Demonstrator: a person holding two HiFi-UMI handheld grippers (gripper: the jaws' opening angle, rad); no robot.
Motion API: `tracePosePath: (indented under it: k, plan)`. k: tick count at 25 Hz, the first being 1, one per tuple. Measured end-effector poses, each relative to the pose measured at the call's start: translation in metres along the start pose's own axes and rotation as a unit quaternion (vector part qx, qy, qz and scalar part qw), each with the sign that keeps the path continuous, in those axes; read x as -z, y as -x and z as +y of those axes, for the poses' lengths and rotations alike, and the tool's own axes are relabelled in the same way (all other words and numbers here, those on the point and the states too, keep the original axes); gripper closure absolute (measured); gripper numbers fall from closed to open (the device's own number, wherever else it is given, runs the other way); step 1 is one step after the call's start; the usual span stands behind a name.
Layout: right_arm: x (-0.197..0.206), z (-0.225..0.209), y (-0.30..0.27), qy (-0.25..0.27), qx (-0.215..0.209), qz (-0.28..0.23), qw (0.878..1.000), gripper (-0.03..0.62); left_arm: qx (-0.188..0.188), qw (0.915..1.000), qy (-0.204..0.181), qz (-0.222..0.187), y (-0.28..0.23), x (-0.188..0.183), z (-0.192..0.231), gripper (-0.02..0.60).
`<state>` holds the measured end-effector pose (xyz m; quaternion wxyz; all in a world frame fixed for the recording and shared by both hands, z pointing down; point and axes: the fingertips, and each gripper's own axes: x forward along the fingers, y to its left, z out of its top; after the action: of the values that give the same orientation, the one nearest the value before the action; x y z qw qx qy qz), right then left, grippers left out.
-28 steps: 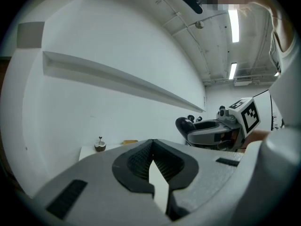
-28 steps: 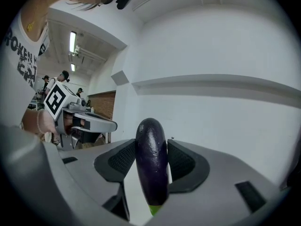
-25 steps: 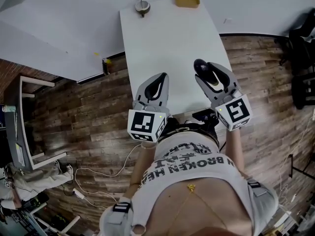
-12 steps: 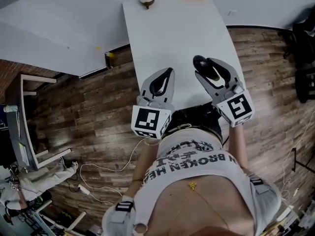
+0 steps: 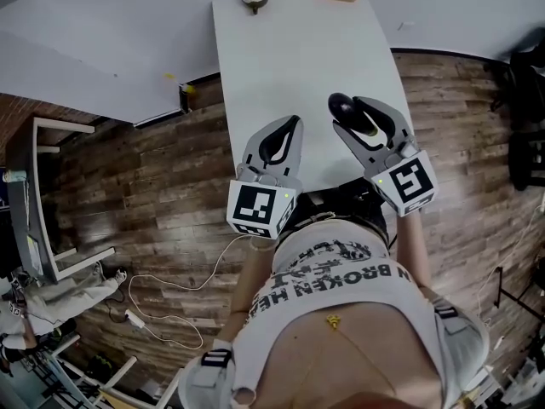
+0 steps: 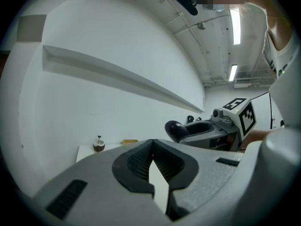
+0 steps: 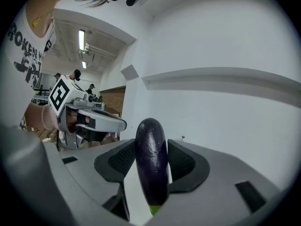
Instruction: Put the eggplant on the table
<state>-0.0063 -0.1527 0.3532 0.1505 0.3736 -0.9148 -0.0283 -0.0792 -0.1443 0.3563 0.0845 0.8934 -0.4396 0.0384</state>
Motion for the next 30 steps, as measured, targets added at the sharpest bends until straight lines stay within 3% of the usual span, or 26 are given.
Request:
tracePosePath:
  k: [11,30]
  plan:
    - [0.005,-0.047,0.013,0.013,-0.033,-0.002,0.999,0.384,-0.022,0.9998,-0.001,0.002,-0.041,-0.008,-0.027,0.575]
    - [0.015,-0.052,0.021,0.011,-0.057,-0.008,0.998,0.384,-0.038,0.9992,-0.002,0.012,-0.05,-0.006,-0.041,0.575]
